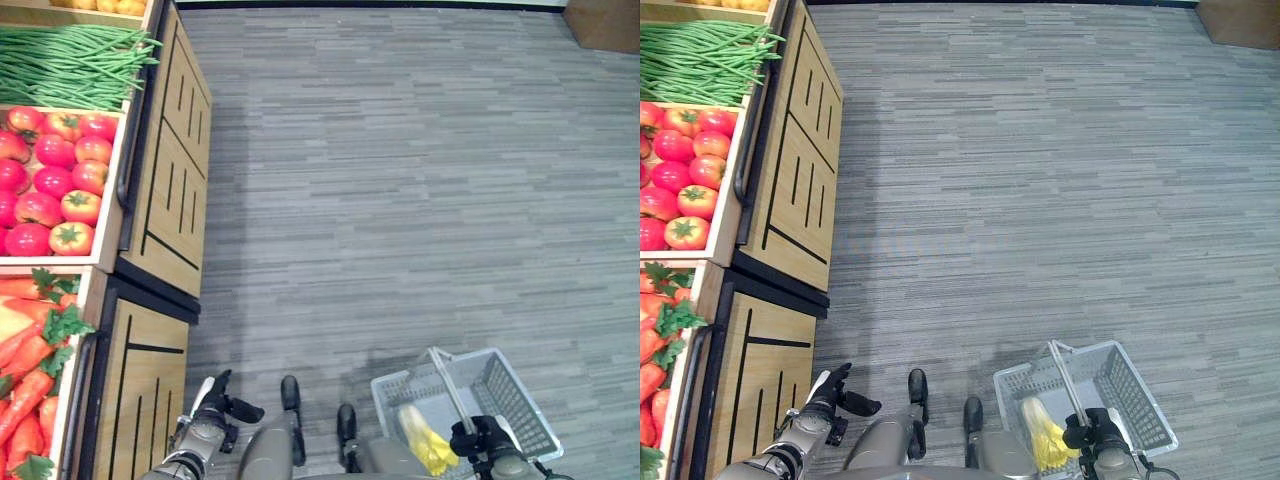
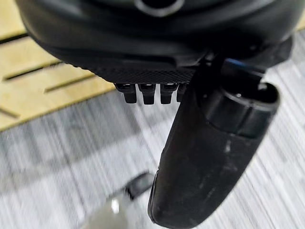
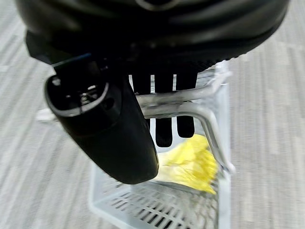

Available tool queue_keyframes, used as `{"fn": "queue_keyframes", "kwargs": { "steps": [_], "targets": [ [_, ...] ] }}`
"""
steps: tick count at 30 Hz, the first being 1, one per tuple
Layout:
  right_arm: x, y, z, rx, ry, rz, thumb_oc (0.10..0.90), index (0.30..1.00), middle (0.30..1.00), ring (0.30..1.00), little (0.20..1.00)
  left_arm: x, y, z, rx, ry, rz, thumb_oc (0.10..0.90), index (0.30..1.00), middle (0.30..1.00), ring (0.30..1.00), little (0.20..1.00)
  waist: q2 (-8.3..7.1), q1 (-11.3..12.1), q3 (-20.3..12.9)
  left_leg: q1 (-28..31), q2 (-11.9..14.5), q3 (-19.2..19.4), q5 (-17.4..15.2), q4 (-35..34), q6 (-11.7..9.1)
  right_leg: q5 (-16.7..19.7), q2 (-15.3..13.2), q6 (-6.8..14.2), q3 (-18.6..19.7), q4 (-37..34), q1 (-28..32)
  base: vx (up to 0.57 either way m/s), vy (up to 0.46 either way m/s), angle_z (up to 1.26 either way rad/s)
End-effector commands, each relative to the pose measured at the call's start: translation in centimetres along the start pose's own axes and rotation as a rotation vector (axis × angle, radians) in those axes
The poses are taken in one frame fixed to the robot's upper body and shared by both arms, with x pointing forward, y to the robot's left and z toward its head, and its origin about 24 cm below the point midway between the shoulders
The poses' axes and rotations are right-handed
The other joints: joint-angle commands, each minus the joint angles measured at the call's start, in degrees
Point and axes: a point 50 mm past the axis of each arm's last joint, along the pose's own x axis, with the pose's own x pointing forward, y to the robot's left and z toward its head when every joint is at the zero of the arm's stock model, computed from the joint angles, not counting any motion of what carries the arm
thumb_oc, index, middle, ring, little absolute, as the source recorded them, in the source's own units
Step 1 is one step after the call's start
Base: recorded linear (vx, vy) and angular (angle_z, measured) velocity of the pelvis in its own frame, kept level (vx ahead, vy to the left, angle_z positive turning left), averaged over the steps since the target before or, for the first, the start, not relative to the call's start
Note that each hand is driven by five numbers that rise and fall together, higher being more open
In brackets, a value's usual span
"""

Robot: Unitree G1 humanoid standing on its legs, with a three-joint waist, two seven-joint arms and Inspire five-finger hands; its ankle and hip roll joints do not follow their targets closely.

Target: Get the vegetables into the basket

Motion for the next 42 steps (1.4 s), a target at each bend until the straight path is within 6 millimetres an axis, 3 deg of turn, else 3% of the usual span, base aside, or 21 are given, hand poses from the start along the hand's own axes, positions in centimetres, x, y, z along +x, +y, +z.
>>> {"fn": "queue_keyframes", "kwargs": {
  "steps": [1, 8, 11, 12, 13, 15, 17, 19, 20, 22, 23, 24, 27, 30, 33, 36, 41, 42],
  "targets": [
    [0.0, -1.8, 0.3, 0.009, -0.057, -0.065, 0.400, 0.300, 0.300, 0.300, 0.300, -0.6, 0.7, -2.2, 0.043, 0.035, 0.034, 0.900, 1.000, 1.000, 1.000, 1.000, -3.14, 1.66, -1.78, -4.93, 1.62, 0.61, -5.67, 9.80, -2.87, 4.80, -6.12, 5.42, 1.48, 2.27, 2.44, 0.04, 0.053, -0.10],
    [0.1, -1.2, 1.1, 0.000, -0.088, -0.044, 0.400, 0.300, 0.300, 0.300, 0.300, -0.8, 0.5, -2.9, 0.066, 0.050, 0.017, 0.900, 1.000, 1.000, 1.000, 1.000, -3.78, 2.63, -2.63, -3.91, 1.02, 1.23, -5.64, 7.94, -2.59, 8.46, -6.95, 6.78, 1.97, -0.05, 2.96, 0.02, 0.033, -0.07],
    [0.2, -1.1, 1.8, -0.012, -0.110, -0.036, 0.400, 0.300, 0.300, 0.300, 0.300, -1.0, 0.1, -3.3, 0.083, 0.052, 0.001, 0.900, 1.000, 1.000, 1.000, 1.000, -3.91, 3.21, -2.91, -3.09, 0.13, 0.92, -5.68, 6.54, -1.89, 11.72, -7.72, 7.89, 2.08, 0.13, 3.01, 0.03, 0.077, -0.02],
    [0.2, -0.9, 2.1, -0.021, -0.121, -0.027, 0.400, 0.300, 0.300, 0.300, 0.300, -1.2, 0.1, -3.8, 0.086, 0.066, -0.007, 0.900, 1.000, 1.000, 1.000, 1.000, -3.52, 3.63, -2.91, -0.96, -0.64, 0.24, -5.57, 4.27, -0.97, 15.73, -7.84, 8.60, 2.09, 5.42, 1.12, 0.04, 0.107, -0.03],
    [0.2, -0.9, 2.1, -0.021, -0.121, -0.027, 0.400, 0.300, 0.300, 0.300, 0.300, -1.2, 0.1, -3.8, 0.086, 0.066, -0.007, 0.900, 1.000, 1.000, 1.000, 1.000, -3.52, 3.66, -2.91, -0.91, -0.65, 0.28, -5.52, 4.18, -0.96, 15.71, -7.84, 8.60, 2.14, 5.47, 1.10, 0.04, 0.150, -0.07],
    [0.3, -0.9, 2.9, -0.024, -0.143, -0.027, 0.400, 0.300, 0.300, 0.300, 0.300, -1.2, 0.1, -3.8, 0.068, 0.066, -0.003, 0.900, 1.000, 1.000, 1.000, 1.000, -2.28, 3.46, -2.12, 0.53, -0.43, -0.60, -5.05, 3.08, -0.21, 18.60, -7.08, 8.72, 1.79, 13.60, -1.86, 0.03, 0.138, -0.05],
    [0.4, -0.8, 3.8, -0.019, -0.176, -0.020, 0.400, 0.300, 0.300, 0.300, 0.300, -1.2, 0.4, -4.2, 0.063, 0.088, 0.006, 0.900, 1.000, 1.000, 1.000, 1.000, -0.24, 1.78, -0.99, 4.17, -0.02, -2.36, -4.70, 1.16, -0.07, 17.11, -4.59, 7.56, 2.22, 20.12, -6.81, 0.16, 0.197, 0.19],
    [0.3, -0.5, 4.0, -0.022, -0.191, -0.011, 0.400, 0.300, 0.300, 0.300, 0.300, -1.3, 0.5, -4.5, 0.047, 0.102, 0.016, 0.900, 1.000, 1.000, 1.000, 1.000, 0.44, 0.92, -0.62, 6.24, 0.08, -3.41, -4.30, 0.35, -0.38, 14.78, -3.71, 6.52, 1.41, 19.87, -10.26, 0.24, 0.088, 0.51],
    [0.3, -0.5, 4.4, -0.026, -0.208, -0.007, 0.400, 0.300, 0.300, 0.300, 0.300, -1.3, 0.7, -4.6, 0.029, 0.114, 0.027, 0.900, 1.000, 1.000, 1.000, 1.000, 0.21, 0.41, -0.13, 7.58, -0.37, -4.55, -4.54, 0.50, -0.76, 13.59, -3.56, 6.07, 1.15, 15.53, -12.38, 0.29, -0.052, 0.60],
    [0.3, -0.5, 4.7, -0.022, -0.216, -0.011, 0.400, 0.300, 0.300, 0.300, 0.300, -1.2, 0.7, -4.7, 0.031, 0.123, 0.028, 0.900, 1.000, 1.000, 1.000, 1.000, -0.54, -0.67, 0.61, 9.11, -1.44, -6.26, -5.98, 1.65, -1.34, 14.88, -4.56, 6.64, 2.10, 7.83, -13.73, 0.25, -0.102, 0.55],
    [0.3, -0.6, 4.7, -0.023, -0.216, -0.011, 0.400, 0.300, 0.300, 0.300, 0.300, -1.2, 0.7, -4.7, 0.031, 0.123, 0.028, 0.900, 1.000, 1.000, 1.000, 1.000, -0.35, -0.83, 0.82, 9.34, -1.29, -6.46, -6.24, 1.80, -1.36, 14.81, -4.49, 6.64, 1.85, 7.67, -13.28, 0.29, -0.126, 0.70],
    [0.3, -0.6, 4.9, -0.026, -0.222, -0.010, 0.400, 0.300, 0.300, 0.300, 0.300, -1.3, 0.7, -4.8, 0.032, 0.130, 0.027, 0.900, 1.000, 1.000, 1.000, 1.000, -0.93, -1.82, 0.93, 10.88, -2.02, -8.01, -7.35, 2.38, -1.90, 17.42, -4.85, 7.75, 4.21, 2.55, -14.13, 0.28, -0.124, 0.95],
    [0.3, -0.6, 4.6, -0.028, -0.217, -0.010, 0.400, 0.300, 0.300, 0.300, 0.300, -1.3, 0.7, -5.1, 0.024, 0.142, 0.025, 0.900, 1.000, 1.000, 1.000, 1.000, -1.36, -3.19, 0.99, 12.68, -2.51, -11.06, -8.79, 3.62, -2.62, 19.72, -4.78, 8.38, 7.50, -1.01, -15.28, 0.28, -0.136, 0.89],
    [0.2, -0.6, 4.2, -0.031, -0.207, -0.004, 0.400, 0.300, 0.300, 0.300, 0.300, -1.4, 0.7, -5.3, 0.030, 0.155, 0.025, 0.900, 1.000, 1.000, 1.000, 1.000, -1.71, -3.76, 0.81, 13.99, -2.60, -13.19, -9.85, 3.93, -3.09, 19.65, -4.01, 8.65, 9.37, -0.83, -15.09, 0.19, -0.154, 0.92],
    [0.2, -0.3, 3.5, -0.039, -0.178, 0.009, 0.400, 0.300, 0.300, 0.300, 0.300, -1.7, 0.7, -6.2, 0.023, 0.192, 0.028, 0.900, 1.000, 1.000, 1.000, 1.000, -2.43, -3.06, -0.85, 16.59, -0.96, -15.30, -11.04, 2.91, -4.22, 17.97, -3.58, 7.70, 7.38, -0.96, -13.19, 0.17, -0.253, 0.88],
    [0.2, -0.7, 3.2, -0.054, -0.169, 0.008, 0.400, 0.300, 0.300, 0.300, 0.300, -2.1, 0.9, -7.3, -0.005, 0.233, 0.042, 0.900, 1.000, 1.000, 1.000, 1.000, -1.91, -2.50, -2.20, 17.70, 2.53, -17.23, -9.17, 2.00, -5.90, 15.02, -1.54, 5.92, 5.66, 0.53, -12.16, 0.15, -0.313, 0.34],
    [0.3, -2.1, 1.5, -0.078, -0.102, -0.028, 0.400, 0.300, 0.300, 0.300, 0.300, -1.4, 1.4, -5.7, -0.026, 0.182, 0.061, 0.900, 1.000, 1.000, 1.000, 1.000, -1.22, -2.27, -2.56, 15.22, 6.39, -19.77, -6.07, 1.47, -7.87, 11.62, -0.80, 3.81, 1.53, 1.16, -11.31, 0.04, -0.274, 0.65],
    [0.2, -3.1, 0.4, -0.059, -0.055, -0.063, 0.400, 0.300, 0.300, 0.300, 0.300, -1.1, 1.3, -4.6, -0.037, 0.149, 0.060, 0.900, 1.000, 1.000, 1.000, 1.000, -0.61, -2.85, -2.39, 13.82, 7.40, -16.48, -5.69, 1.37, -7.80, 10.25, -1.76, 3.57, -0.49, 1.36, -10.50, -0.02, -0.168, 0.71]
  ]
}}
